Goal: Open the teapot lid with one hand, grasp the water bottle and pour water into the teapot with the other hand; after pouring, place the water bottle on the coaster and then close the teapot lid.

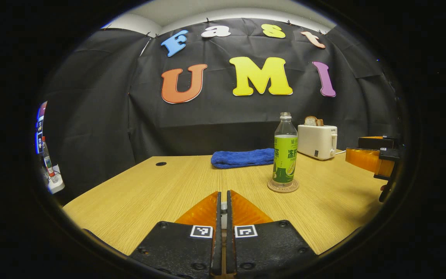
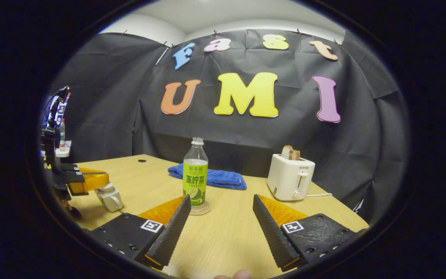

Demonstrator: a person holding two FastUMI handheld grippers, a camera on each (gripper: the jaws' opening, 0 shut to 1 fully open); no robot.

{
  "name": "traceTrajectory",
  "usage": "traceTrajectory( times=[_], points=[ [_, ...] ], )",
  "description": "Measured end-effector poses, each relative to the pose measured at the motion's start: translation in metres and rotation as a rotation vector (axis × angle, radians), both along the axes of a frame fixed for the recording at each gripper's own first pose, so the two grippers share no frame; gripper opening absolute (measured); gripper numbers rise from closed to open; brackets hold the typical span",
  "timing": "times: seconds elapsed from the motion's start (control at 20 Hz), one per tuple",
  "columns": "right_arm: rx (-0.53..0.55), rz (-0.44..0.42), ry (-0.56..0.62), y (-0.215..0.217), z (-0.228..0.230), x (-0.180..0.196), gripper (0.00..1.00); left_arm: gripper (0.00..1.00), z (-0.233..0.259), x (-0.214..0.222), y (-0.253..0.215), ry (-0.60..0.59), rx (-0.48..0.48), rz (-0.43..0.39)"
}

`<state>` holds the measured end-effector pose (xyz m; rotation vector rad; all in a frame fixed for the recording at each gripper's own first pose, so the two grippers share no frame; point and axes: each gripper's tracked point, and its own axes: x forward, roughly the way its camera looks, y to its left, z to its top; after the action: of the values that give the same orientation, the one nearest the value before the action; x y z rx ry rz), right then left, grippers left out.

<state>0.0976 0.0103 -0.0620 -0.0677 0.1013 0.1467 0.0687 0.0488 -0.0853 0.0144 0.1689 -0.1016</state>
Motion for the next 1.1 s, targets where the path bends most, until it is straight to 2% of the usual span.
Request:
traceTrajectory(
  times=[0.35, 0.5, 0.6, 0.75, 1.1],
  points=[
    [0.019, -0.001, -0.001, 0.001, 0.000, -0.008, 0.95, 0.10, -0.007, 0.001, 0.001, 0.035, 0.000, 0.016],
    [0.020, -0.003, -0.003, -0.001, -0.001, -0.011, 0.95, 0.15, -0.003, -0.002, 0.001, 0.030, 0.009, 0.024],
    [0.022, -0.006, -0.006, -0.001, 0.000, -0.010, 0.97, 0.27, 0.007, -0.002, 0.005, 0.005, 0.016, 0.045],
    [0.051, -0.022, -0.006, -0.002, 0.000, -0.013, 0.97, 1.00, 0.032, -0.010, 0.011, -0.049, -0.012, 0.076],
    [0.102, -0.073, -0.056, -0.011, 0.022, -0.037, 0.96, 0.98, 0.089, -0.033, -0.004, -0.135, -0.031, 0.073]
  ],
)
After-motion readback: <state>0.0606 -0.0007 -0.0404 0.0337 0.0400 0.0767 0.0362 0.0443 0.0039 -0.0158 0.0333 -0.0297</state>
